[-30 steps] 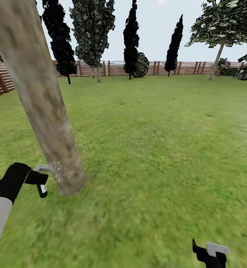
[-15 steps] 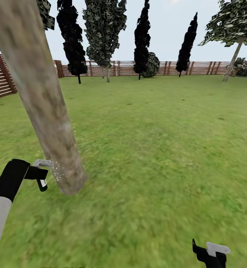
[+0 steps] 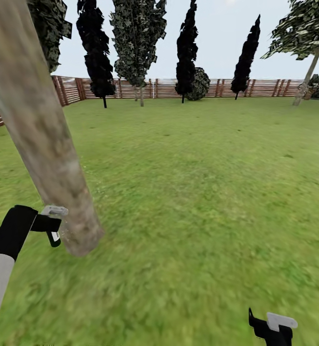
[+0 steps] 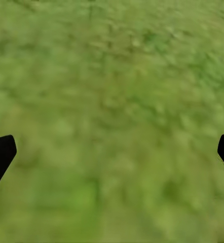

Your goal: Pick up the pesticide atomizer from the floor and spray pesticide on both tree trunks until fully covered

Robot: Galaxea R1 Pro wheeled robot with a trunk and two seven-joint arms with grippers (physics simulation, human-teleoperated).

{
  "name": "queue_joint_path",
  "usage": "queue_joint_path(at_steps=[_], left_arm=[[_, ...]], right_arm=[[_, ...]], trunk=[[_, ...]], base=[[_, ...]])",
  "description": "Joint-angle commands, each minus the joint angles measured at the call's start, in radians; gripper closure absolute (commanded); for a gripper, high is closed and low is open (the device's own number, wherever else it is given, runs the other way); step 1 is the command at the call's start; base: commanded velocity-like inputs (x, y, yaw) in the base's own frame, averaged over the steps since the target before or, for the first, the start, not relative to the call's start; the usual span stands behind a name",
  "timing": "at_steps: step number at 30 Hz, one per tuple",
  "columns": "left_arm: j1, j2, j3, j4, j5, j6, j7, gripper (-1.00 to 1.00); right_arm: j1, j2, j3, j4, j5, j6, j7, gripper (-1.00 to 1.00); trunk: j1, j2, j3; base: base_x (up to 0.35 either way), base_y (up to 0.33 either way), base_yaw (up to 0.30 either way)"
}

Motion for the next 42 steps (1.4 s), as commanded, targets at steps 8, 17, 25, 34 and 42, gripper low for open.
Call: queue_joint_path(at_steps=[8, 17, 25, 34, 42], left_arm=[[-0.001, -0.001, 0.003, -0.001, -0.011, 0.003, -0.009, 1.0], [-0.001, -0.002, -0.001, 0.002, -0.011, 0.002, -0.007, 1.0], [0.0, -0.001, -0.001, 0.001, -0.011, 0.002, -0.007, 1.0], [0.005, 0.0, 0.004, 0.019, -0.01, -0.001, -0.001, 1.0], [0.021, 0.003, 0.008, 0.123, -0.009, -0.013, 0.045, 1.0]], right_arm=[[-0.001, 0.0, -0.009, 0.001, 0.009, -0.004, 0.001, -1.0], [-0.001, 0.0, -0.009, 0.001, 0.009, -0.004, 0.001, -1.0], [-0.001, 0.001, -0.009, 0.001, 0.009, -0.004, 0.001, -1.0], [-0.001, 0.001, -0.009, 0.001, 0.009, -0.004, 0.001, -1.0], [-0.001, 0.0, -0.009, 0.001, 0.009, -0.004, 0.001, -1.0]], trunk=[[0.0, 0.0, 0.002], [0.0, 0.0, 0.003], [0.0, 0.0, 0.003], [0.0, 0.0, 0.003], [0.0, 0.0, 0.003]], base=[[0.004, -0.272, 0.265], [0.191, -0.216, 0.114], [0.17, -0.223, 0.044], [0.084, -0.267, 0.268], [0.145, -0.255, 0.137]])
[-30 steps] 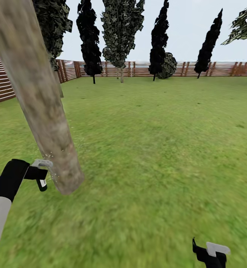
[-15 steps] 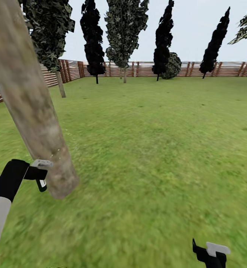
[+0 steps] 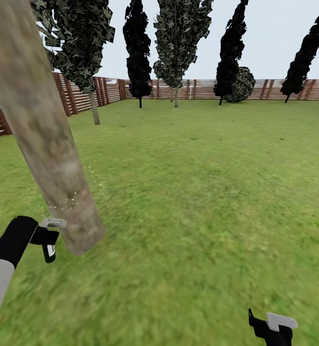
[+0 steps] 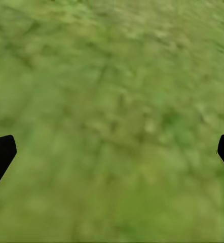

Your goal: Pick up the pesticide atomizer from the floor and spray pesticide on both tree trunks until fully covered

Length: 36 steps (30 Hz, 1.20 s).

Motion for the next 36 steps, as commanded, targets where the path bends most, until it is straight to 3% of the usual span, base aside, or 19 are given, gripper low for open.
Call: queue_joint_path(at_steps=[1, 11, 14, 16, 18, 20, 23, 36], left_arm=[[0.0, 0.0, 0.003, 0.005, -0.007, 0.003, 0.003, 1.0], [0.04, -0.002, 0.004, 0.075, -0.002, -0.004, 0.018, 1.0], [0.042, -0.006, 0.016, 0.105, 0.026, -0.005, 0.019, 1.0], [0.042, -0.006, 0.085, 0.135, 0.042, -0.063, 0.047, 1.0], [0.042, -0.007, 0.194, 0.216, 0.049, -0.19, 0.169, 1.0], [0.042, -0.009, 0.223, 0.243, 0.05, -0.255, 0.203, 1.0], [0.042, -0.033, 0.231, 0.292, 0.046, -0.286, 0.217, 1.0], [0.071, -0.036, 0.22, 0.31, 0.042, -0.288, 0.215, 1.0]], right_arm=[[-0.001, 0.0, -0.008, 0.001, 0.009, -0.004, 0.001, -1.0], [-0.001, 0.001, -0.008, 0.001, 0.009, -0.004, 0.001, -1.0], [-0.001, 0.0, -0.01, 0.0, 0.008, -0.004, 0.001, -1.0], [-0.001, 0.0, -0.009, -0.001, 0.009, -0.004, 0.001, -1.0], [-0.001, 0.0, -0.009, -0.001, 0.009, -0.004, 0.001, -1.0], [-0.001, 0.0, -0.008, -0.001, 0.009, -0.004, 0.001, -1.0], [-0.001, 0.0, -0.008, 0.0, 0.009, -0.004, 0.001, -1.0], [-0.001, 0.0, -0.008, 0.001, 0.009, -0.004, 0.001, -1.0]], trunk=[[0.0, 0.0, -0.001], [0.0, 0.0, -0.001], [0.0, 0.0, -0.001], [0.0, 0.0, -0.001], [0.0, 0.0, -0.001], [0.0, 0.0, -0.001], [0.0, 0.0, -0.001], [0.0, 0.0, -0.001]], base=[[0.183, -0.234, 0.004], [0.137, -0.145, 0.024], [0.002, -0.002, 0.261], [0.0, 0.0, 0.275], [0.0, 0.0, 0.255], [0.0, 0.0, 0.094], [0.021, -0.021, 0.016], [0.174, -0.215, 0.165]])
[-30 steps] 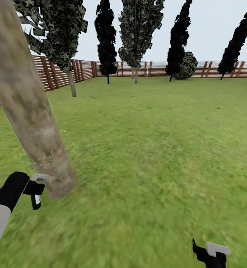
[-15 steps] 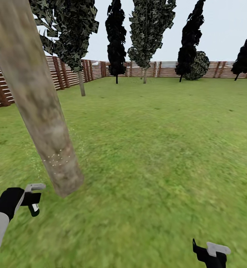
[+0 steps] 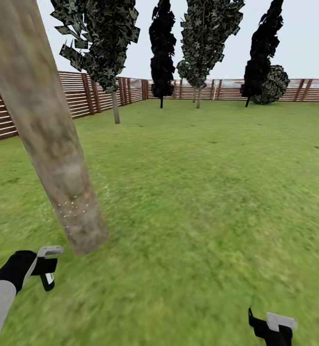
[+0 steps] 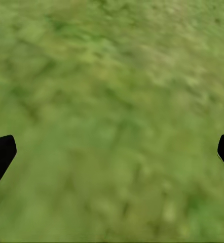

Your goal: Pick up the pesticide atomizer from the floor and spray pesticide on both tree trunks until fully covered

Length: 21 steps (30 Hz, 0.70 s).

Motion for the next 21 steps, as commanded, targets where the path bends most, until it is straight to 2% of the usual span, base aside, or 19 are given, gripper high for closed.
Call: queue_joint_path(at_steps=[1, 8, 11, 20, 21], left_arm=[[-0.001, -0.002, 0.009, -0.002, -0.01, 0.003, -0.009, 1.0], [-0.001, -0.003, 0.011, -0.002, -0.009, 0.003, -0.006, 1.0], [-0.001, -0.003, 0.011, -0.006, -0.009, 0.003, -0.005, 1.0], [-0.001, -0.005, 0.012, -0.007, -0.008, 0.004, -0.004, 1.0], [-0.001, -0.014, 0.012, -0.007, -0.008, 0.004, -0.004, 1.0]], right_arm=[[-0.001, -0.001, -0.009, 0.0, 0.009, -0.004, 0.001, -1.0], [-0.001, -0.001, -0.009, 0.0, 0.009, -0.004, 0.001, -1.0], [-0.001, 0.0, -0.009, 0.001, 0.01, -0.004, 0.001, -1.0], [-0.001, 0.001, -0.009, 0.001, 0.01, -0.004, 0.001, -1.0], [-0.001, 0.001, -0.009, 0.001, 0.01, -0.004, 0.001, -1.0]], trunk=[[0.0, 0.0, -0.001], [0.0, 0.0, -0.001], [0.0, 0.0, -0.001], [0.0, 0.0, -0.001], [0.0, 0.0, -0.001]], base=[[0.203, -0.227, 0.011], [0.199, -0.226, 0.001], [0.057, -0.261, 0.002], [0.006, -0.273, 0.231], [0.083, -0.273, 0.059]])
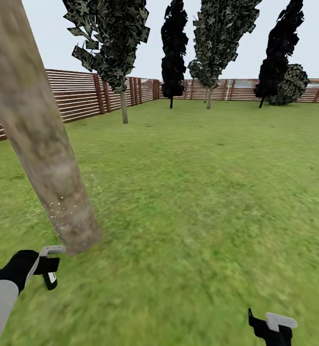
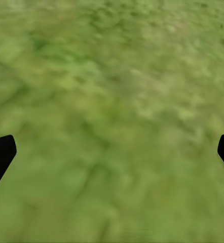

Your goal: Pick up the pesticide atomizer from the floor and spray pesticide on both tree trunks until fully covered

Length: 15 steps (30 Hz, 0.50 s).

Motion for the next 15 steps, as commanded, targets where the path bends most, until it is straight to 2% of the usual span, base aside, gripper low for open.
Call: queue_joint_path(at_steps=[1, 3, 9, 15], left_arm=[[-0.001, -0.012, 0.008, -0.003, -0.016, 0.003, -0.008, 1.0], [-0.001, -0.022, 0.008, -0.003, -0.016, 0.003, 0.005, 1.0], [-0.001, -0.024, 0.008, -0.003, -0.016, 0.003, 0.027, 1.0], [-0.001, -0.024, 0.009, -0.005, -0.016, 0.003, 0.027, 1.0]], right_arm=[[-0.001, 0.0, -0.008, 0.001, 0.009, -0.004, 0.001, -1.0], [-0.001, 0.0, -0.008, 0.001, 0.009, -0.004, 0.001, -1.0], [-0.001, 0.0, -0.008, 0.001, 0.009, -0.004, 0.001, -1.0], [-0.001, 0.0, -0.008, 0.001, 0.009, -0.004, 0.001, -1.0]], trunk=[[0.0, 0.0, -0.001], [0.0, 0.0, -0.001], [0.0, 0.0, -0.001], [0.0, 0.0, -0.001]], base=[[0.107, -0.273, 0.024], [0.12, -0.273, 0.007], [0.126, -0.273, 0.011], [0.126, -0.274, 0.251]])
